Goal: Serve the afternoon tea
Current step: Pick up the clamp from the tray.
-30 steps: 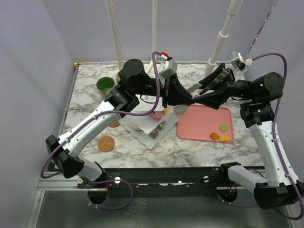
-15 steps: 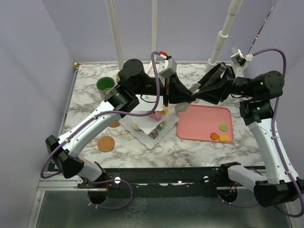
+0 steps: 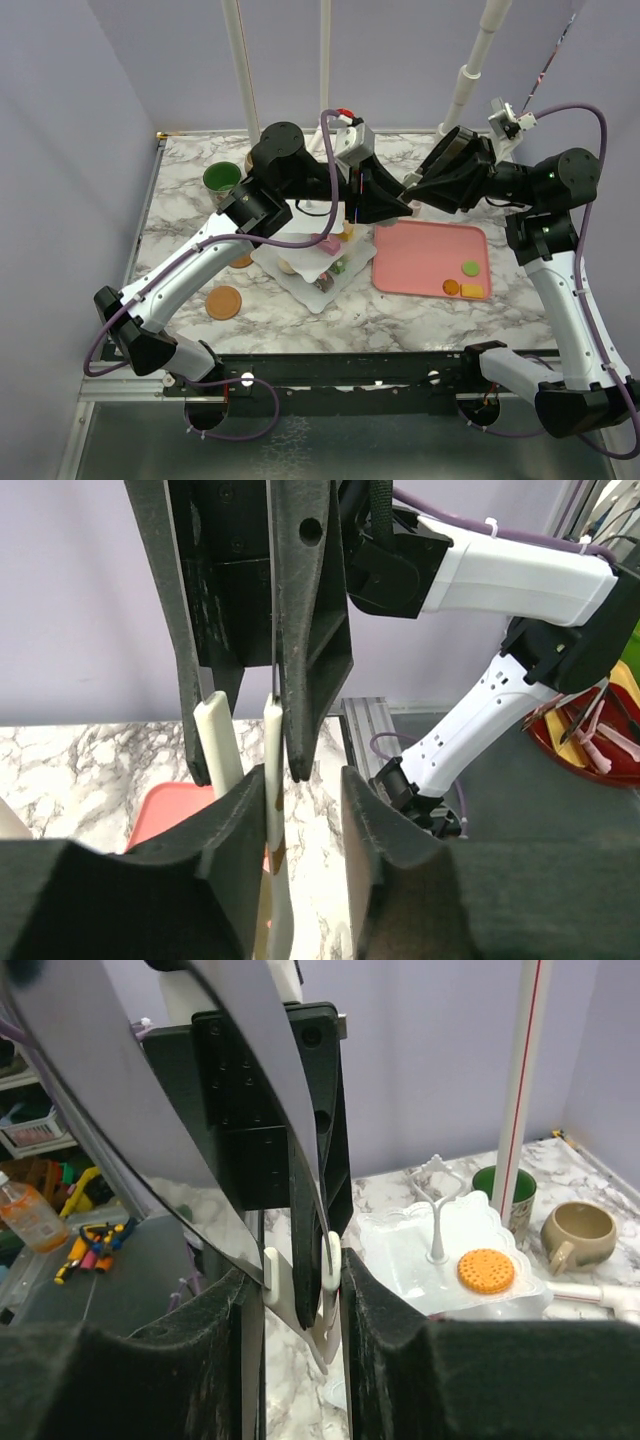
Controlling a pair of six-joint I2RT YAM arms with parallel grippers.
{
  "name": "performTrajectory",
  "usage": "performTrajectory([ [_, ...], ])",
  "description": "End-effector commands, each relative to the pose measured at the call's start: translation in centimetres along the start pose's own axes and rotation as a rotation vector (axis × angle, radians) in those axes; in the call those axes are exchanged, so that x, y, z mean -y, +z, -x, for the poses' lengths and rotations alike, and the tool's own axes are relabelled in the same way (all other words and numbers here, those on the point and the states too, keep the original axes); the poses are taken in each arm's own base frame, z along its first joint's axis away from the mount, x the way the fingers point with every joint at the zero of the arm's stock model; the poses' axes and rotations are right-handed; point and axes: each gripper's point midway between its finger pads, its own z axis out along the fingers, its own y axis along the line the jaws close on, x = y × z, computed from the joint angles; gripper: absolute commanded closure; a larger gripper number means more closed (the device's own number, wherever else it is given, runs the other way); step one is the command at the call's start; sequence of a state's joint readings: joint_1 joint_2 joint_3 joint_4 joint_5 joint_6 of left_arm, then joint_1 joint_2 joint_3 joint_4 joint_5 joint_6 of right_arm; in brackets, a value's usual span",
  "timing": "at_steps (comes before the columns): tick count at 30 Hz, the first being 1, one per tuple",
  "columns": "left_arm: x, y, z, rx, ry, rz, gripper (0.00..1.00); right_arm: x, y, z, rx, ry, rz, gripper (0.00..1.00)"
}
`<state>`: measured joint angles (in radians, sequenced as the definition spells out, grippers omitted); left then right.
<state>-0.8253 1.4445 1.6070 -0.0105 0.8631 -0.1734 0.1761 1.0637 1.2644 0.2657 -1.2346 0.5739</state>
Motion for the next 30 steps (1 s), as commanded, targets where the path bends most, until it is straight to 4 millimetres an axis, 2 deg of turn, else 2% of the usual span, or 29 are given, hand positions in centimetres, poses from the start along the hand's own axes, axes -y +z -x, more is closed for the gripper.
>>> performTrajectory([
  [1, 1.4, 0.1, -0.4, -0.031, -0.018, -0.032, 0.57, 0.5, 0.2, 1.6, 0.057, -0.055, -0.06, 0.84],
  [3, 1.4, -0.2, -0.6, -0.039, -0.016, -0.025, 0.46, 0.5, 0.1, 1.8, 0.064, -0.063, -0.068, 0.85],
  [7, 0.4, -0.9, 0.0, -0.04, 0.03, 0.066, 0.35, 0.6, 0.0, 2.2, 0.075, -0.084, -0.101, 0.88],
  [14, -4.0, -3.9, 2.2, -0.018, 0.203, 0.399, 0.35, 1.0, -0.6, 3.5, 0.098, -0.155, -0.194, 0.97],
  [17, -4.9, -5.3, 3.5, 0.018, 0.257, 0.501, 0.35, 1.5, -0.7, 3.8, 0.104, -0.166, -0.233, 0.98],
  [20, -5.0, -6.2, 3.8, 0.052, 0.313, 0.552, 0.26, 2.3, -0.9, 4.0, 0.117, -0.156, -0.273, 0.98],
  [21, -4.9, -6.2, 3.6, 0.051, 0.329, 0.557, 0.24, 2.5, -0.8, 4.0, 0.125, -0.149, -0.277, 0.99],
  [25, -4.8, -4.4, 0.5, -0.039, 0.432, 0.531, 0.03, 3.1, -0.7, 4.7, 0.172, -0.12, -0.299, 0.98],
  [27, -4.9, -3.2, -0.7, -0.095, 0.52, 0.543, 0.01, 3.4, -0.8, 4.9, 0.193, -0.103, -0.311, 0.98],
  [30, -6.2, -2.5, -0.4, -0.122, 0.631, 0.653, 0.01, 3.5, -1.0, 5.0, 0.213, -0.1, -0.335, 0.98],
])
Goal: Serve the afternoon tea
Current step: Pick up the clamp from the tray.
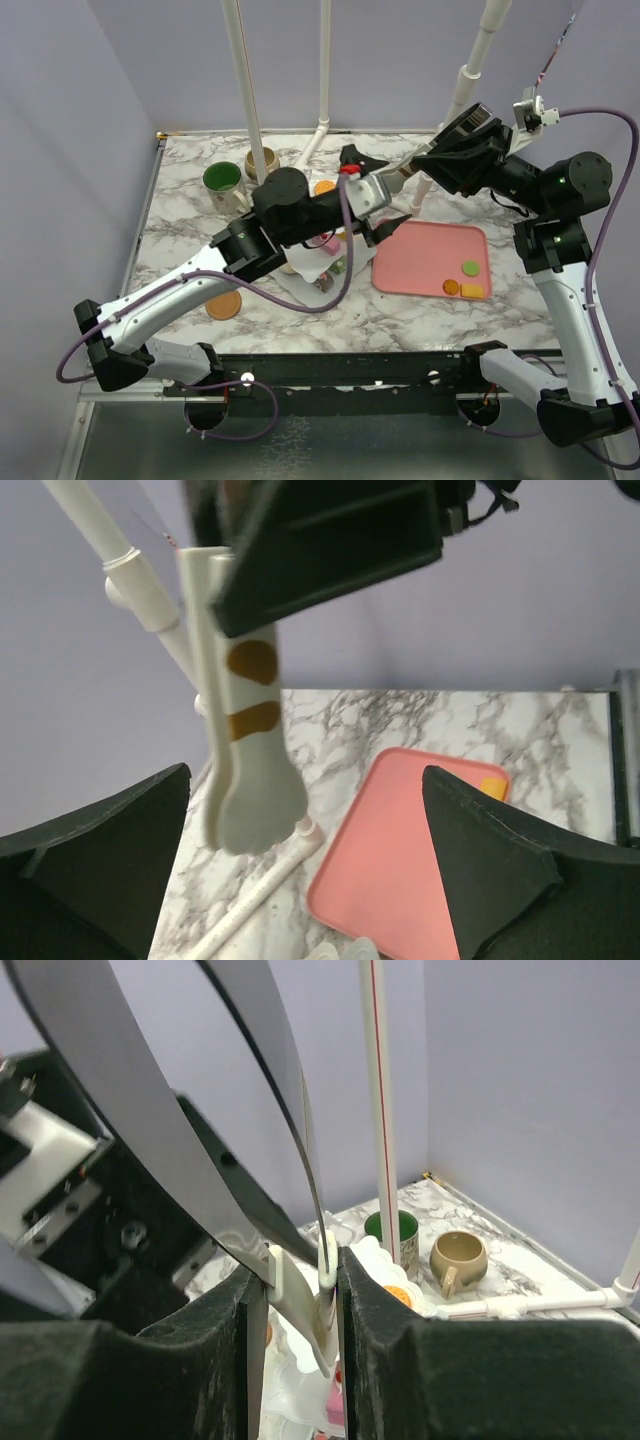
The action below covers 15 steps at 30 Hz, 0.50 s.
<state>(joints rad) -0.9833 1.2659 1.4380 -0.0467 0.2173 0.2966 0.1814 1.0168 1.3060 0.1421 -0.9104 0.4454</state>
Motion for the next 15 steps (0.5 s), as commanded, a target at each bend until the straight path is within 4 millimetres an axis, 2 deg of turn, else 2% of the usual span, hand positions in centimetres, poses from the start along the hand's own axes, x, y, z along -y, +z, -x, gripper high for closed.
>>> performTrajectory([
  [1, -2.0, 1.9, -1.4, -0.06, 0.257, 0.187, 0.01, 0.4, -0.1, 1.3, 0.073, 0.0, -0.054, 0.98],
  [7, -3.0, 2.4, 0.2, -0.024, 0.426, 0.372, 0.01, 0.6, -0.1, 0.8, 0.066, 0.023, -0.059, 0.98],
  [15, -3.4, 2.1, -0.5, -0.057, 0.459, 0.458, 0.03, 0.4, -0.3, 0.8, 0.071, 0.031, -0.058, 0.98],
])
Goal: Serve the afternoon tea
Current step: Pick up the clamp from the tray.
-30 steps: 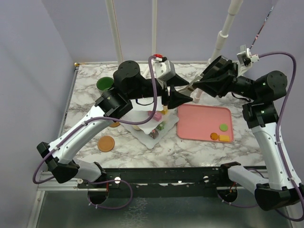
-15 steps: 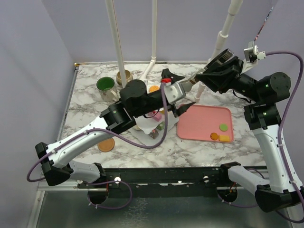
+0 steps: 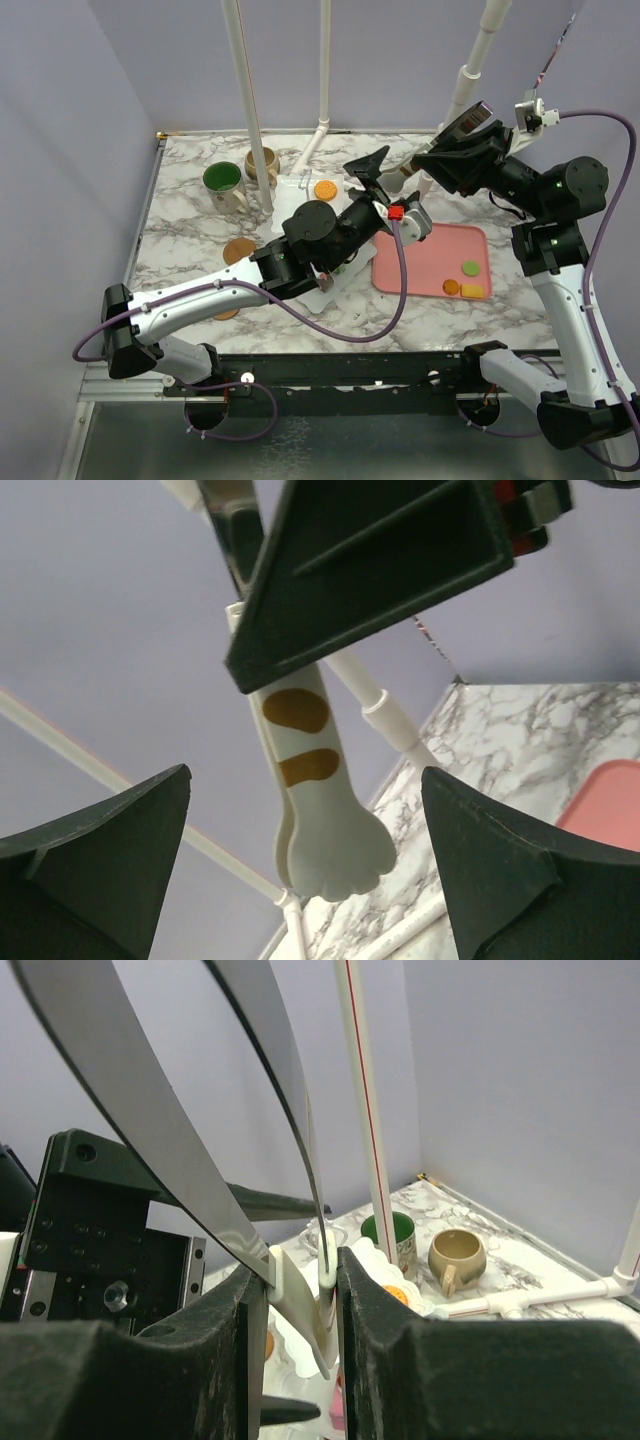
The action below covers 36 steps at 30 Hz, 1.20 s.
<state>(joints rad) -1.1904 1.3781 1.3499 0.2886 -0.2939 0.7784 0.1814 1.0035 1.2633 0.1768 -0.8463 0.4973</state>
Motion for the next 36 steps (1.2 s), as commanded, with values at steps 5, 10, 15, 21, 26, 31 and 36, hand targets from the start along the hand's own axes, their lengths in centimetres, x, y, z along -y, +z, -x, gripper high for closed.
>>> performTrajectory([
  [5, -1.0, 0.2, -2.6, -0.126, 0.003, 0.08, 0.08, -1.3, -0.3, 1.1, 0.048, 0.013, 0.026, 0.98],
  [10, -0.4, 0.8, -3.3, -0.149, -0.052, 0.019, 0.16, -2.3, -0.4, 0.6, 0.04, 0.064, 0.082, 0.97],
  [15, -0.2, 0.7, -2.2, -0.107, -0.061, -0.021, 0.5, -2.4, -0.5, 0.1, 0.024, 0.089, 0.091, 0.97],
  [21, -0.5, 0.0, -2.2, -0.1, -0.034, -0.027, 0.76, -3.5, -0.8, -0.3, -0.046, 0.08, 0.138, 0.85],
  [26, -0.2, -0.4, -2.2, -0.094, -0.003, -0.05, 0.78, -4.4, -1.0, -0.3, -0.096, 0.055, 0.186, 0.6],
  [31, 0.8, -1.1, -2.0, -0.055, 0.049, -0.114, 0.8, -5.1, -1.0, -0.2, -0.153, 0.03, 0.238, 0.44],
  [36, 1.3, -1.5, -2.0, -0.041, 0.096, -0.144, 0.81, -5.6, -1.2, -0.5, -0.201, 0.032, 0.285, 0.35],
])
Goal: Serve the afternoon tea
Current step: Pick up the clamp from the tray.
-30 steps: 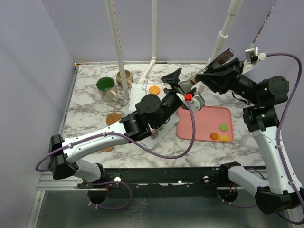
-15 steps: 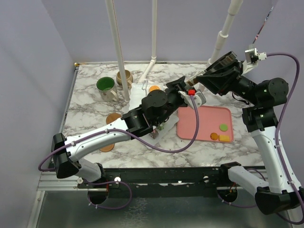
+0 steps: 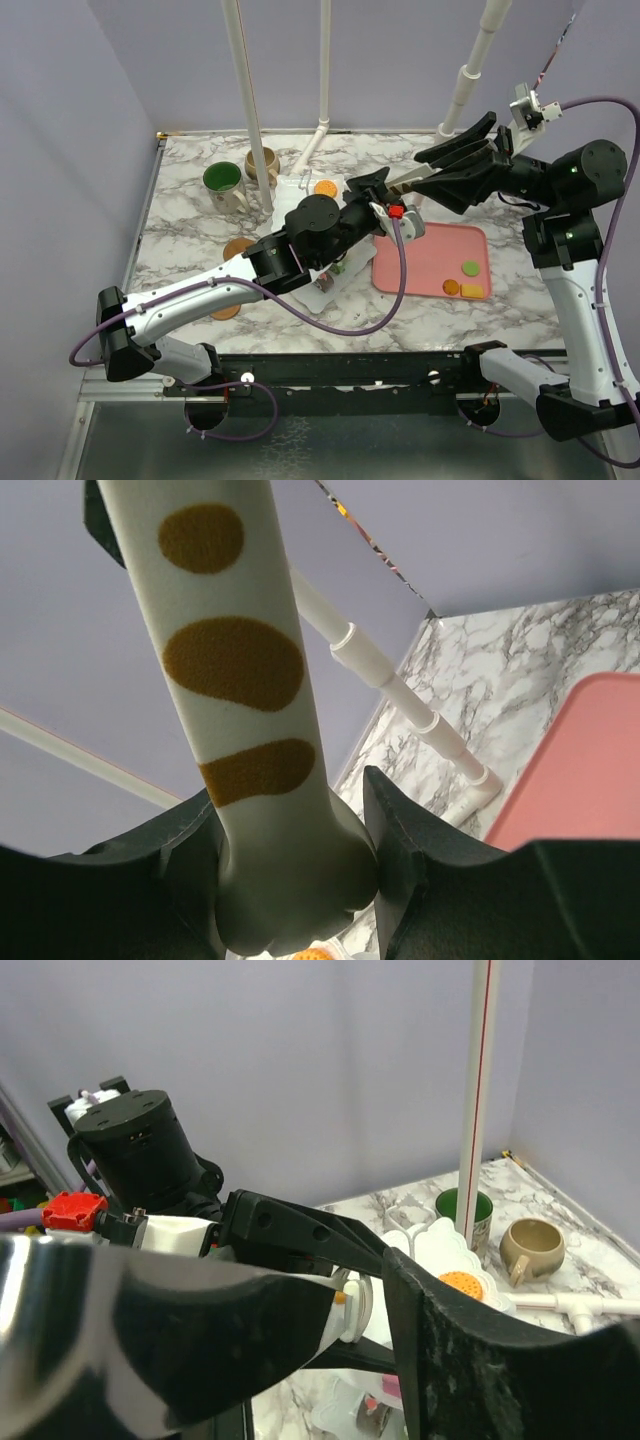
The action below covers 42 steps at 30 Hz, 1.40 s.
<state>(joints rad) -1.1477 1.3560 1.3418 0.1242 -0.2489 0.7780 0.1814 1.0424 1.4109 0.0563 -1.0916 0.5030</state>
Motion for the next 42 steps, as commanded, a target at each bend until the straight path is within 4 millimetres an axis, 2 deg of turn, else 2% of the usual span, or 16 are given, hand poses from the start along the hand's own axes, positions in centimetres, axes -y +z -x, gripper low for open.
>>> performTrajectory([
  [1, 0.3, -0.7, 1.1, 0.055, 0.059, -0.04, 0.81, -1.3, -0.3, -1.2, -0.082, 0.021, 0.082, 0.34],
  [10, 0.4, -0.5, 1.6, 0.067, 0.06, -0.054, 0.8, 0.1, -0.1, -3.2, -0.113, 0.096, 0.063, 0.32],
  [14, 1.5, -0.5, 1.7, 0.071, 0.051, -0.103, 0.75, 1.1, 0.1, -2.8, -0.073, 0.088, 0.008, 0.36],
  [18, 2.7, -0.6, 2.1, 0.089, 0.045, -0.166, 0.62, 1.7, 0.2, -2.2, -0.021, 0.068, -0.021, 0.47],
  [26, 3.4, -0.8, 1.7, 0.079, 0.06, -0.189, 0.41, 1.8, 0.0, -1.9, -0.001, 0.052, -0.056, 0.57],
  [29, 3.2, -0.8, 1.8, 0.079, 0.061, -0.185, 0.27, 1.7, 0.0, -1.8, -0.001, 0.052, -0.053, 0.58],
  [33, 2.5, -0.7, 1.8, 0.064, 0.038, -0.154, 0.03, 1.9, -0.1, -1.9, -0.001, 0.041, -0.075, 0.58],
  [36, 1.6, -0.9, 2.1, 0.06, -0.016, -0.114, 0.01, 2.7, -0.4, -2.4, -0.02, 0.039, -0.133, 0.58],
  [38, 0.9, -1.2, 2.5, 0.067, -0.056, -0.089, 0.01, 3.7, -0.8, -2.7, -0.032, 0.025, -0.201, 0.49],
  [42, 0.5, -2.2, 3.0, 0.087, -0.11, -0.083, 0.01, 6.0, -2.2, -4.1, -0.053, 0.011, -0.361, 0.44],
])
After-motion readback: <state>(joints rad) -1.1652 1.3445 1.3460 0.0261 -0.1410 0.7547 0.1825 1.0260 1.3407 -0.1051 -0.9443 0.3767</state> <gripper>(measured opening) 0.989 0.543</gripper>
